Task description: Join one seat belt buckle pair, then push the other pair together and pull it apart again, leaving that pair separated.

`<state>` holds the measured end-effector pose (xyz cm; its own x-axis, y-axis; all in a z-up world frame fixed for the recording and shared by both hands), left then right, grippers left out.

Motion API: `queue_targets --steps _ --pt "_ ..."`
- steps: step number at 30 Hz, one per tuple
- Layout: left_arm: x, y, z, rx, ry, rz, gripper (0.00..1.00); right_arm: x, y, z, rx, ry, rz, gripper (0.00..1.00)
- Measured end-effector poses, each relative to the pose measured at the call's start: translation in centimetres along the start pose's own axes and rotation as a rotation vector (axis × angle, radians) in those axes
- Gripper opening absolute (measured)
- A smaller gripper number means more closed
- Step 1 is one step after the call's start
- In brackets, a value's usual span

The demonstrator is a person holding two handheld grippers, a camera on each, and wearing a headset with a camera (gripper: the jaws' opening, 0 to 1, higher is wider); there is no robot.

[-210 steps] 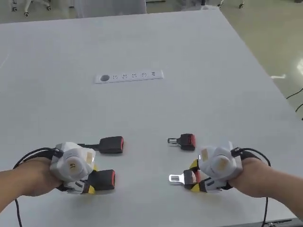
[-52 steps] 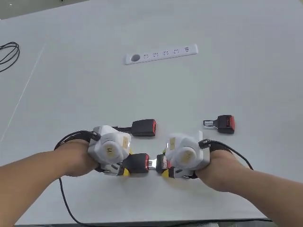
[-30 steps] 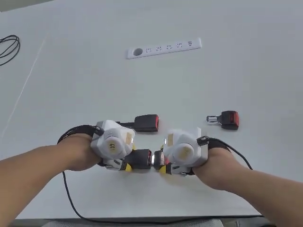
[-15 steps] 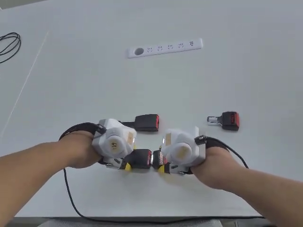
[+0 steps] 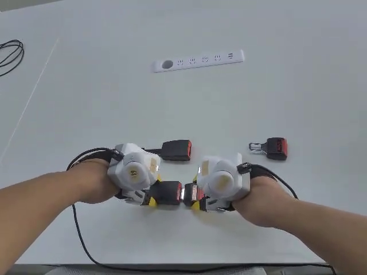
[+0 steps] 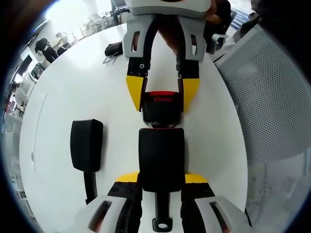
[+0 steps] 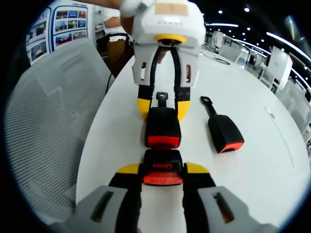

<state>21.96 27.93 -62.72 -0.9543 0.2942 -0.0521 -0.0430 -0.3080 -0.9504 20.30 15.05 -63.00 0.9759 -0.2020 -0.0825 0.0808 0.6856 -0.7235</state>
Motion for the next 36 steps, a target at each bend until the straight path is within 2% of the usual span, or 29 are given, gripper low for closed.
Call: queue_targets --steps 13,16,23,28,34,36 --pt "-0.19 -0.03 -0.04 0.003 0.001 0.005 0.30 0.43 -0.12 -0.15 0.024 0.048 0.025 0.30" --pt "-0.29 -0.13 -0.37 0.015 -0.011 0.008 0.30 0.56 0.16 0.11 0.015 0.031 0.032 0.30" --pt "-0.21 -0.08 -0.10 0.009 -0.003 0.013 0.31 0.49 0.16 0.22 0.006 0.013 0.021 0.31" --pt "-0.25 -0.08 -0.05 0.005 0.024 0.011 0.33 0.58 0.37 0.27 -0.011 0.024 0.023 0.32" --pt "-0.43 -0.28 0.16 -0.012 0.006 0.025 0.33 0.61 0.21 0.45 -0.019 0.042 0.029 0.33" --pt "-0.48 -0.62 0.44 0.004 0.000 0.035 0.32 0.49 -0.07 0.52 -0.017 0.039 0.025 0.33"
Point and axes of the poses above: the centre of the closed fingertips' face, and the gripper's own axes: y roughly forward along the fingers, x roughly to its right, z roughly out of its top, the point moved 6 cm from there along -y, roughly backward along the fingers, and after that the axes turned 11 degrees about y, right-handed, at the moved point
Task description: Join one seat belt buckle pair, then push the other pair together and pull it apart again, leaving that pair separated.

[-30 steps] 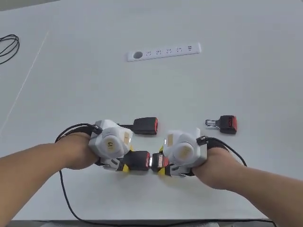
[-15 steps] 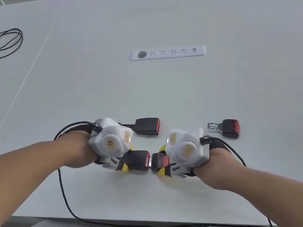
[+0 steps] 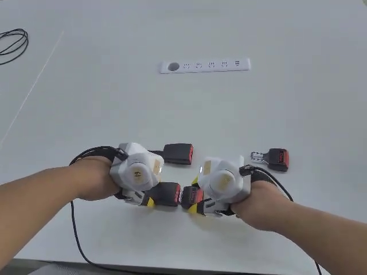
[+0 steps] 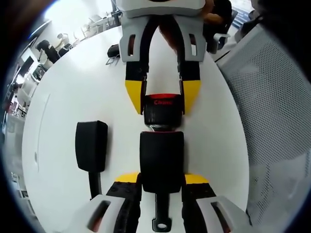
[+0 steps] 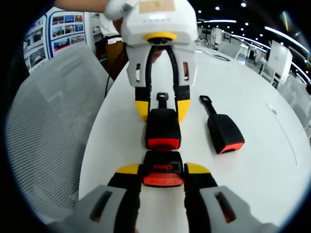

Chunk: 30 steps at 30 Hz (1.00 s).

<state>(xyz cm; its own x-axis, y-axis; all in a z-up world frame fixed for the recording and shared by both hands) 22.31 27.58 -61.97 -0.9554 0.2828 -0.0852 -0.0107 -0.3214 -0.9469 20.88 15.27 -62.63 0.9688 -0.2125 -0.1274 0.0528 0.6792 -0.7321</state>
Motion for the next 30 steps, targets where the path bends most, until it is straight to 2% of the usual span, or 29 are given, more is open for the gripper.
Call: queue_targets --steps 3,6,8,10,14,15,19,23,27,30 --pt "-0.1 -1.2 0.8 0.045 -0.025 0.012 0.32 -0.3 -0.5 0.2 0.012 0.007 0.004 0.32" --pt "-0.3 -2.1 1.2 0.058 -0.023 0.025 0.32 -0.5 -1.2 0.9 0.028 0.006 0.002 0.29" --pt "-0.8 -2.5 1.4 0.055 -0.017 0.048 0.30 -0.4 -1.8 1.5 0.046 -0.006 -0.009 0.30" --pt "-1.6 -2.9 1.8 0.075 -0.025 0.064 0.30 -0.2 -2.3 1.8 0.054 -0.011 -0.017 0.31" --pt "-3.1 -3.4 2.1 0.082 -0.015 0.098 0.31 0.9 -3.5 2.0 0.062 -0.009 -0.035 0.31" --pt "-3.5 -3.4 2.3 0.082 -0.012 0.106 0.31 1.3 -3.9 1.8 0.060 -0.022 -0.055 0.31" --pt "-5.1 -3.5 2.7 0.089 -0.002 0.125 0.32 2.7 -5.1 1.1 0.049 -0.017 -0.082 0.33" --pt "-6.5 -3.3 2.3 0.081 0.006 0.133 0.33 4.0 -6.3 0.2 0.038 -0.010 -0.107 0.34" --pt "-7.7 -3.1 1.5 0.070 0.004 0.141 0.34 5.9 -7.9 -1.0 0.026 0.002 -0.142 0.34" --pt "-8.0 -3.0 1.5 0.066 -0.004 0.143 0.34 7.2 -9.0 -2.0 0.016 0.019 -0.160 0.33"
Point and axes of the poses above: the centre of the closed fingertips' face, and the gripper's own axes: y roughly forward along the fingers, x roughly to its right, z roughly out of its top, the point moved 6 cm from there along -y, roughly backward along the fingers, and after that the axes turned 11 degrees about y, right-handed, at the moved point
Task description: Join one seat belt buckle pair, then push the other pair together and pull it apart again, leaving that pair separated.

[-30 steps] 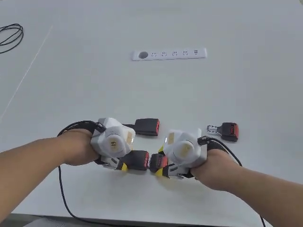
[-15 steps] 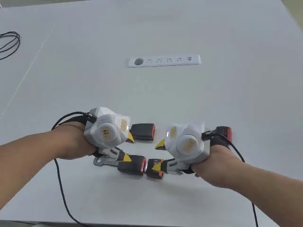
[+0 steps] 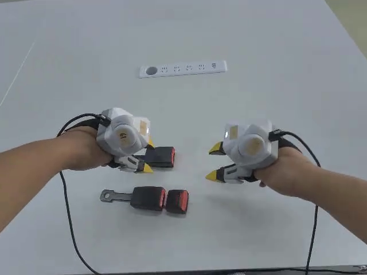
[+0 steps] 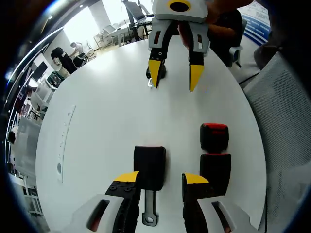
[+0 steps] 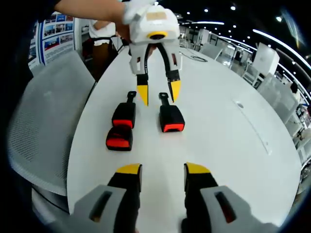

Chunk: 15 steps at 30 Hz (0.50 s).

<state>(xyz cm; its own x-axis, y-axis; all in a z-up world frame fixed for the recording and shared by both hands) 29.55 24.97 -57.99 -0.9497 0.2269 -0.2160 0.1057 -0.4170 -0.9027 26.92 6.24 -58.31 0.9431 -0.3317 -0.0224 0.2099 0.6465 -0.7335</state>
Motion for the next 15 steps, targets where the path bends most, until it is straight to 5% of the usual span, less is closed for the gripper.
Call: queue_targets --steps 8,15 --pt "-0.7 1.3 -0.8 -0.032 0.020 -0.016 0.38 4.6 -2.2 -3.3 -0.038 0.025 -0.070 0.33" --pt "-1.3 1.7 -1.9 -0.063 0.014 -0.022 0.41 6.2 -3.3 -5.7 -0.089 0.037 -0.072 0.34"
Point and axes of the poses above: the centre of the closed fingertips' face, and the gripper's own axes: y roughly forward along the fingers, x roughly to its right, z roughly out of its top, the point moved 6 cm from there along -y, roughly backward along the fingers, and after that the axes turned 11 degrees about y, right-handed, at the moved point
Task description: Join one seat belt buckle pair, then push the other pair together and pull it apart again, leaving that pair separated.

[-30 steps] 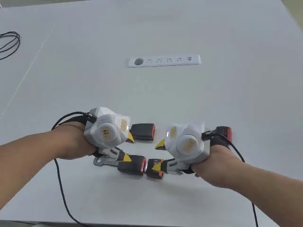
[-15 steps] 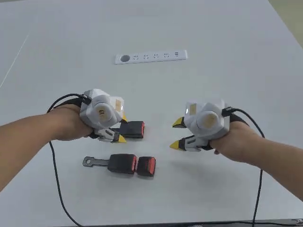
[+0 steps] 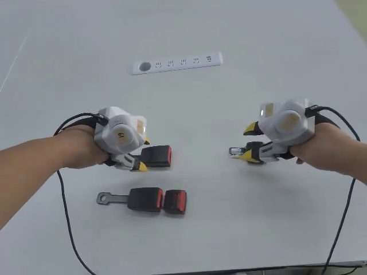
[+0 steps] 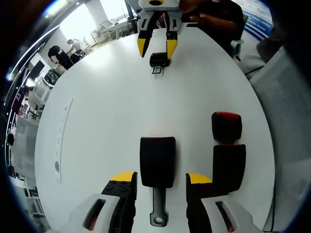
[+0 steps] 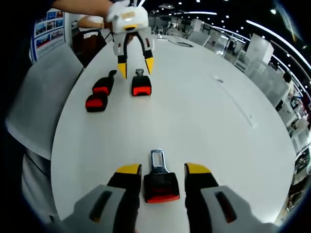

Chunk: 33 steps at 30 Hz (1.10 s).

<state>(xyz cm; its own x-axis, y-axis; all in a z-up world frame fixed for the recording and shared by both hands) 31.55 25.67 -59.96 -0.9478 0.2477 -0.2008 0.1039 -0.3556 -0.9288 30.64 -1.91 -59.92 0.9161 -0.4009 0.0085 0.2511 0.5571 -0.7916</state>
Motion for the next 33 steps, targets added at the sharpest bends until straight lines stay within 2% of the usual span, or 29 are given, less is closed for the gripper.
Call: queue_targets --steps 4,10,14,16,17,24,28,33 --pt "0.3 0.7 -0.3 -0.020 0.003 -0.016 0.41 0.2 0.0 -0.7 -0.010 0.000 0.008 0.36" --pt "-0.2 1.1 -0.7 -0.028 -0.026 -0.001 0.41 -0.1 0.3 -2.0 -0.036 0.005 0.038 0.36" --pt "0.0 1.5 -1.1 -0.042 -0.037 -0.012 0.37 0.0 0.6 -2.8 -0.054 0.004 0.049 0.34" --pt "0.2 1.6 -1.1 -0.063 -0.009 -0.009 0.32 0.2 0.6 -2.8 -0.042 0.006 0.050 0.34" --pt "0.2 1.6 -1.0 -0.050 -0.002 -0.012 0.31 0.3 0.5 -2.8 -0.041 0.006 0.049 0.34" --pt "-0.1 1.6 -1.4 -0.040 -0.052 -0.014 0.31 0.4 0.5 -2.8 -0.031 -0.031 0.073 0.33" --pt "0.0 1.6 -1.1 -0.047 -0.028 -0.023 0.30 0.5 0.5 -2.8 -0.029 -0.047 0.083 0.32" --pt "-0.1 1.7 -1.0 -0.063 -0.030 -0.031 0.30 0.6 0.6 -2.7 -0.029 -0.058 0.081 0.33"
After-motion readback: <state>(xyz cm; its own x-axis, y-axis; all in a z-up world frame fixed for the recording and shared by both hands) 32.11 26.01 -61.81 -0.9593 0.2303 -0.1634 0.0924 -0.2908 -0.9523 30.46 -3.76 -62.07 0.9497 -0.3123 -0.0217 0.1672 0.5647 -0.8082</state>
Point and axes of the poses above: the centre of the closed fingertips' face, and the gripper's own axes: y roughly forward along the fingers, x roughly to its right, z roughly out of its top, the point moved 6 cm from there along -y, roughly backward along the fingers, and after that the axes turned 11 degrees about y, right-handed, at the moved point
